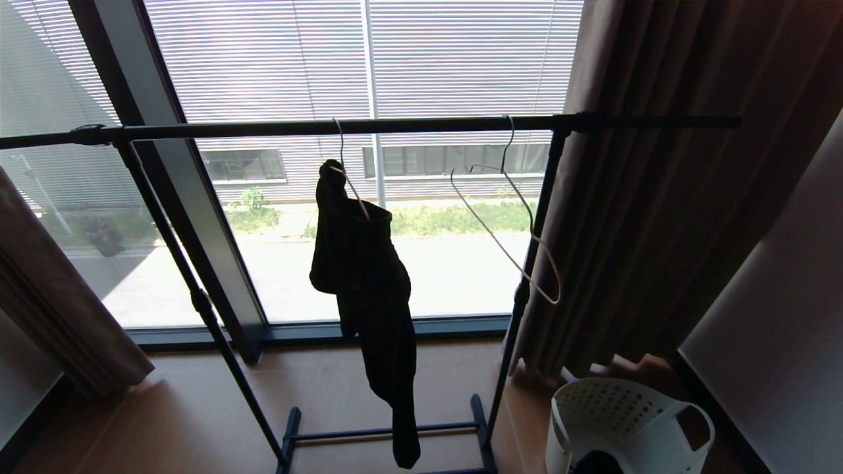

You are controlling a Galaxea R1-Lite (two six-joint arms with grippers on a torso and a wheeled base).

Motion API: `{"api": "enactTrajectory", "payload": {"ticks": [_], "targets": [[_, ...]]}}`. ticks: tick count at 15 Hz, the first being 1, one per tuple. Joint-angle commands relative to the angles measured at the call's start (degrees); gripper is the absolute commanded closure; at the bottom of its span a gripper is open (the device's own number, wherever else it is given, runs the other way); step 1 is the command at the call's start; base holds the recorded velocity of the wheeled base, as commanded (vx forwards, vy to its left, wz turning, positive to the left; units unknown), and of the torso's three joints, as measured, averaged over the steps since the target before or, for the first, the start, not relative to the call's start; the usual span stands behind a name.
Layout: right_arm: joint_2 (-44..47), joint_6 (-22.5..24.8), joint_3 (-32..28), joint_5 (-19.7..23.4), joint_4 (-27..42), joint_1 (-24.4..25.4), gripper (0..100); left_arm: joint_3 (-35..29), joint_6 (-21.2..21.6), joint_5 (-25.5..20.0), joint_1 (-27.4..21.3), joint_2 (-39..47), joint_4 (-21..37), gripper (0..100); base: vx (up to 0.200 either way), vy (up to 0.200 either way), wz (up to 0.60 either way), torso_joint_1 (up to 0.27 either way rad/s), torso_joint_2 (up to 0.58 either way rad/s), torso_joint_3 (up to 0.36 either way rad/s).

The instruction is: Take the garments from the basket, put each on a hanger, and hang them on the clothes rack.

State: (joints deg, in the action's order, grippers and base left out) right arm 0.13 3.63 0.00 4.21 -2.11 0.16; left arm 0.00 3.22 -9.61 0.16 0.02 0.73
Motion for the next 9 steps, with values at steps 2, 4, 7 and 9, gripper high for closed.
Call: {"api": "enactTrajectory", "payload": {"ticks": [2, 4, 7, 9], "targets": [[-0.05, -0.12, 0.0, 0.01, -0.09, 0.02, 0, 0.0, 0.03, -0.06, 0.02, -0.02, -0.03, 0, 0.0, 0.0, 0.0, 0.0, 0.0, 0.0], [-0.05, -0.21, 0.0, -0.07, -0.09, 0.02, 0, 0.0, 0.12, -0.06, 0.02, -0.02, -0.03, 0, 0.0, 0.0, 0.0, 0.0, 0.0, 0.0], [-0.05, -0.21, 0.0, -0.07, -0.09, 0.02, 0, 0.0, 0.03, -0.06, 0.02, -0.02, -0.03, 0, 0.0, 0.0, 0.0, -0.027, 0.07, 0.043], [-0.05, -0.21, 0.0, -0.07, -0.09, 0.02, 0, 0.0, 0.03, -0.06, 0.02, -0.02, -0.03, 0, 0.0, 0.0, 0.0, -0.146, 0.39, 0.22]]}}
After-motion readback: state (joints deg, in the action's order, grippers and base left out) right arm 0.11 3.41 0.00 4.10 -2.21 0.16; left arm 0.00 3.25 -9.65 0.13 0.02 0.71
